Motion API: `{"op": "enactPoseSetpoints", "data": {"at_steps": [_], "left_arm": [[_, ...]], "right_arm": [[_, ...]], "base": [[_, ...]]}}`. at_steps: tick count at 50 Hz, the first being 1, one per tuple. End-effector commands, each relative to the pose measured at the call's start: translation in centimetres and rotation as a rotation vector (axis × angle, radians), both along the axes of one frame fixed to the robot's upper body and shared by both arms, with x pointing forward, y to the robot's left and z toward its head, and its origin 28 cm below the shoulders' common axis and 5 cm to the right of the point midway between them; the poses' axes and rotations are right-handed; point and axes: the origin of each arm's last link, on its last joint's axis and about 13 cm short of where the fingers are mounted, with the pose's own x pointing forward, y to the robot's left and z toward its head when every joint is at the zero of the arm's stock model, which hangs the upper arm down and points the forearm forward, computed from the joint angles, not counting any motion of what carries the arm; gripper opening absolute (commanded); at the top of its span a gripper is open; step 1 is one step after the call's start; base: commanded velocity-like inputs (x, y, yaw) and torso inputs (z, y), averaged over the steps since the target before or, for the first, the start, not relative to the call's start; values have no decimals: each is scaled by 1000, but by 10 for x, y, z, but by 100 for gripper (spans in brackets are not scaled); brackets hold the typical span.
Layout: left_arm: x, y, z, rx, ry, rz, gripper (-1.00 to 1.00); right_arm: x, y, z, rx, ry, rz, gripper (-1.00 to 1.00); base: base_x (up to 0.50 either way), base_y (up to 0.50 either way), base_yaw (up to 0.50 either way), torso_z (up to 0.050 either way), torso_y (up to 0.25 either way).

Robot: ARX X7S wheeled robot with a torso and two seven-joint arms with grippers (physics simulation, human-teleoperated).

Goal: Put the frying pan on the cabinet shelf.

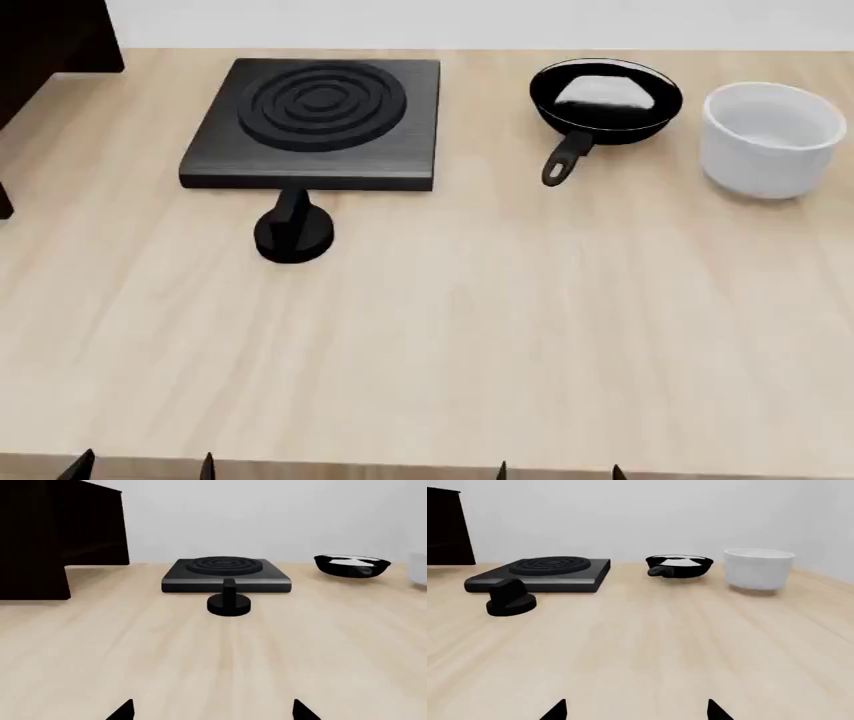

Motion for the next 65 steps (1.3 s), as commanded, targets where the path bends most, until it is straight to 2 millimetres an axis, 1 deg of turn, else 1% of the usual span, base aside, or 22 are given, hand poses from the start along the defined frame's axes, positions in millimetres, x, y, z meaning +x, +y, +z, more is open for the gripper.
{"op": "enactPoseSetpoints", "data": {"at_steps": [1,5,15,21,32,33,36,56,65], "left_arm": [[0,0,0,0,0,0,100],[1,1,1,-3,-1,9,100],[-1,-1,1,-18,21,19,100],[-2,-2,2,-28,32,25,100],[-2,-2,1,-43,-10,53,100],[-1,-2,1,-47,-48,41,100],[-1,-2,1,-9,-54,38,100],[-2,-2,1,-13,-9,19,100],[-2,-2,1,-13,-7,9,100]], "right_arm": [[0,0,0,0,0,0,100],[-6,0,-1,-6,-2,-5,100],[0,0,1,-9,-4,-6,100],[0,-1,1,-10,-5,-5,100],[-4,-1,-1,-17,-6,-8,100],[-5,-1,-1,-17,-6,-8,100],[-6,-2,-2,-17,-6,-9,100],[-6,-5,0,-28,-2,-7,100],[-5,-7,-3,-32,7,-7,100]], "base": [[0,0,0,0,0],[0,0,0,0,0],[0,0,0,0,0],[0,0,0,0,0],[0,0,0,0,0],[0,0,0,0,0],[0,0,0,45,58],[0,0,0,50,72],[0,0,0,50,73]]}}
